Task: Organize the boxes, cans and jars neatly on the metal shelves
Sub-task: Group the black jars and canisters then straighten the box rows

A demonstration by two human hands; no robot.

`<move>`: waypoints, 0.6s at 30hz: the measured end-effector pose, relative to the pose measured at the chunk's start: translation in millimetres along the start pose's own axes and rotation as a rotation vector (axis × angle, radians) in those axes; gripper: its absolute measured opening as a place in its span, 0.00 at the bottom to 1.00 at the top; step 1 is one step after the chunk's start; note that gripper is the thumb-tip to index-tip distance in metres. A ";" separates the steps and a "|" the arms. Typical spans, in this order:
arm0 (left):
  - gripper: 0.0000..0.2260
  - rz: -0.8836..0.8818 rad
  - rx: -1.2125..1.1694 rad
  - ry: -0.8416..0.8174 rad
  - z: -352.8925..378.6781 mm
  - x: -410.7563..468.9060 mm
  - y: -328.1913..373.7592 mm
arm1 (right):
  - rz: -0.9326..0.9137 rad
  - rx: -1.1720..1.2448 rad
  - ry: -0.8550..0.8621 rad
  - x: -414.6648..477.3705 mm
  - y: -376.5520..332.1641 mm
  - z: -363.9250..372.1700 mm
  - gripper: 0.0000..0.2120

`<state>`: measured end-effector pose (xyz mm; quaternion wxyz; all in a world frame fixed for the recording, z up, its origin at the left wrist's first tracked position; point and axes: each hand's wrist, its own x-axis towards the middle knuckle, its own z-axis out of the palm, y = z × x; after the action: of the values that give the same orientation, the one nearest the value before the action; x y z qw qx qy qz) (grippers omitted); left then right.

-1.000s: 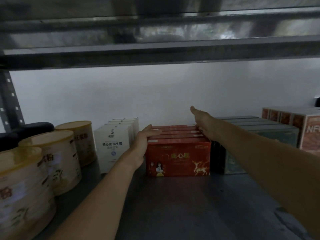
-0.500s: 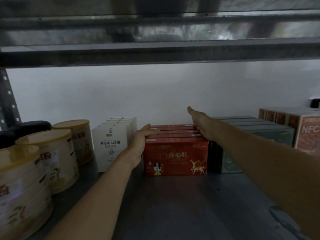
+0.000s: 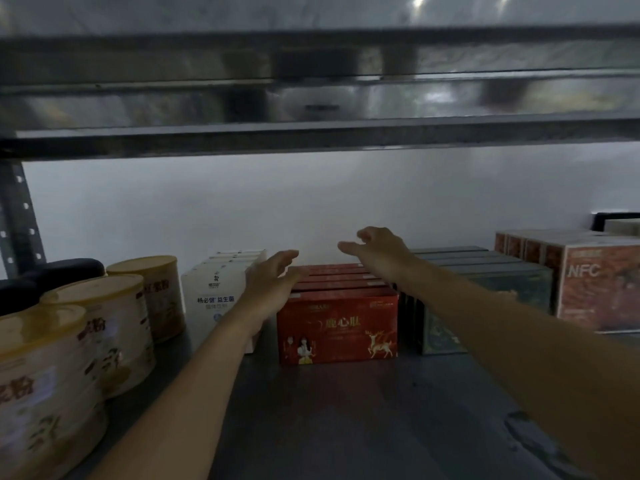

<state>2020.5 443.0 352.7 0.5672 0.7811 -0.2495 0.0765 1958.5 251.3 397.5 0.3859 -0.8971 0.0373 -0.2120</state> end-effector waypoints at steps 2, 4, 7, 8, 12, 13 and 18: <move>0.22 0.007 0.030 0.007 -1.5 -3.6 -5.2 | -0.047 -0.068 -0.040 -13.7 -0.9 -2.3 0.37; 0.23 0.034 0.012 -0.044 -4.3 -11.1 -2.3 | -0.097 -0.139 -0.084 -29.4 -0.3 -6.7 0.39; 0.32 0.053 0.034 -0.151 -10.8 -24.6 1.3 | -0.109 -0.224 -0.190 -48.0 6.0 -9.5 0.43; 0.35 0.051 0.051 -0.184 -12.6 -30.6 2.5 | -0.112 -0.229 -0.216 -53.1 9.3 -7.9 0.43; 0.33 0.069 0.108 -0.205 -16.1 -50.8 -0.8 | -0.193 -0.259 -0.185 -66.2 29.1 5.4 0.45; 0.34 0.075 0.128 -0.194 -15.6 -55.9 -2.6 | -0.199 -0.257 -0.150 -71.2 31.9 8.9 0.47; 0.54 0.040 0.228 -0.155 -8.3 -73.2 -15.4 | -0.160 -0.083 0.066 -84.4 51.0 28.2 0.53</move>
<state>1966.0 476.4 313.1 0.4524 0.8389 -0.2975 0.0551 1898.4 254.2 314.4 0.3289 -0.9049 -0.0129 -0.2697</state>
